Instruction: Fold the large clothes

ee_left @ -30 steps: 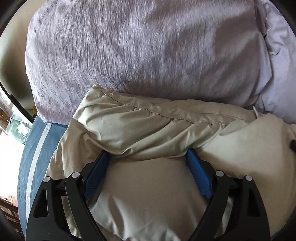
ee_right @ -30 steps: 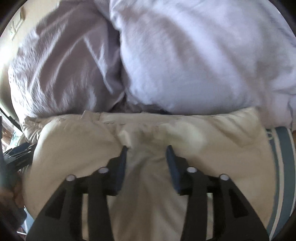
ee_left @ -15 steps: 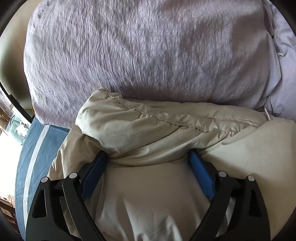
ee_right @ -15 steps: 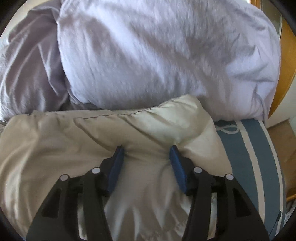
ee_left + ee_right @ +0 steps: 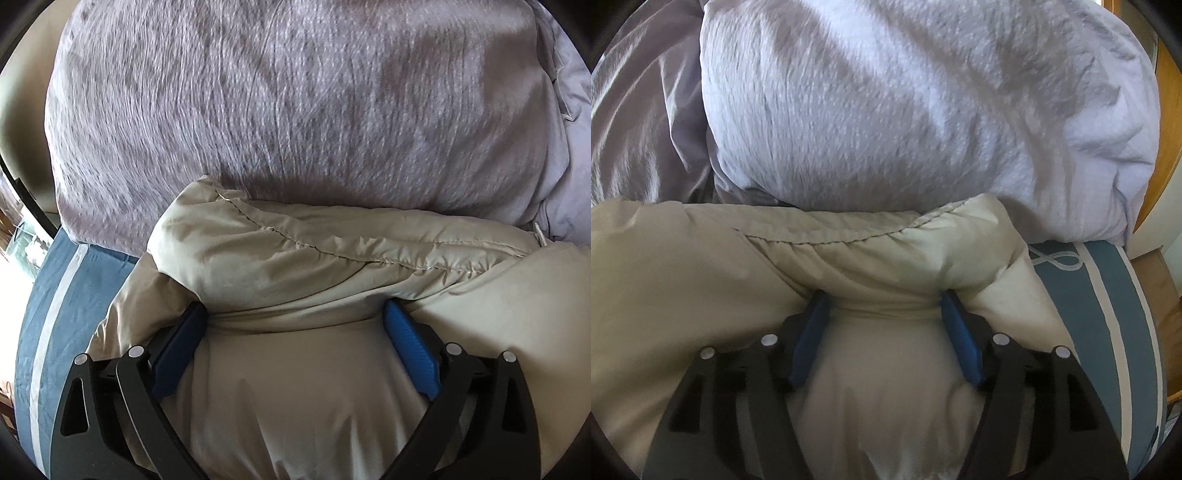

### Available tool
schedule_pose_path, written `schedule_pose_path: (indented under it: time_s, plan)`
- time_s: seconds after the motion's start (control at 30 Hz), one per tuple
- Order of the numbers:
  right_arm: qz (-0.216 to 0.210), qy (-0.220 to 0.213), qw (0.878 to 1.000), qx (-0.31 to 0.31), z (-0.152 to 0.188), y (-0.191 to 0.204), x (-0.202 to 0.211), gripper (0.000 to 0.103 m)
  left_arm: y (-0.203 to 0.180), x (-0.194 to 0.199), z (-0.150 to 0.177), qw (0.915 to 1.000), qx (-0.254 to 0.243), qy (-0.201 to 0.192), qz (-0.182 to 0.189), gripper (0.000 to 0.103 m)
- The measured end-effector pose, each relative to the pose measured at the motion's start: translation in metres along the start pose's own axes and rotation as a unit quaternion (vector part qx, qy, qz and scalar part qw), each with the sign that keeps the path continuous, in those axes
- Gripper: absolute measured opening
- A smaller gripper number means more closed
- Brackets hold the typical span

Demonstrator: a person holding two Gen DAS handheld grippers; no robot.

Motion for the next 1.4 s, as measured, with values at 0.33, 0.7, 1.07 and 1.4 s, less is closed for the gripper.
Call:
schedule_pose_path:
  time_s: [0.33,0.7,1.07,1.4]
  plan:
    - [0.003,-0.006,1.000,0.004,0.009,0.017,-0.013,0.066,-0.005,-0.009,0.020,0.9999,0.006,-0.010,-0.002,0.100]
    - [-0.012,0.029,0.999,-0.007,0.008,0.013,-0.025,0.067,-0.002,-0.004,0.026,0.9999,-0.001,0.016,0.002,0.101]
    - [-0.056,0.068,0.990,-0.113,0.021,-0.055,0.038,0.083,0.060,0.067,0.038,0.9995,0.009,0.030,0.006,0.100]
    - [-0.079,0.154,0.965,-0.195,0.078,-0.093,0.051,0.088,0.128,0.065,0.076,0.9932,0.062,0.097,0.018,0.100]
Point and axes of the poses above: each gripper's, at about its wrist camera, not at the fingertips, and x roughly against the way its jaws point, y to its left, z to its underside, the point moved 2 cm from there along -x, roughly the way its jaws point, and after that the axes turned 6 degrees about -y, right-handed, at the moved point
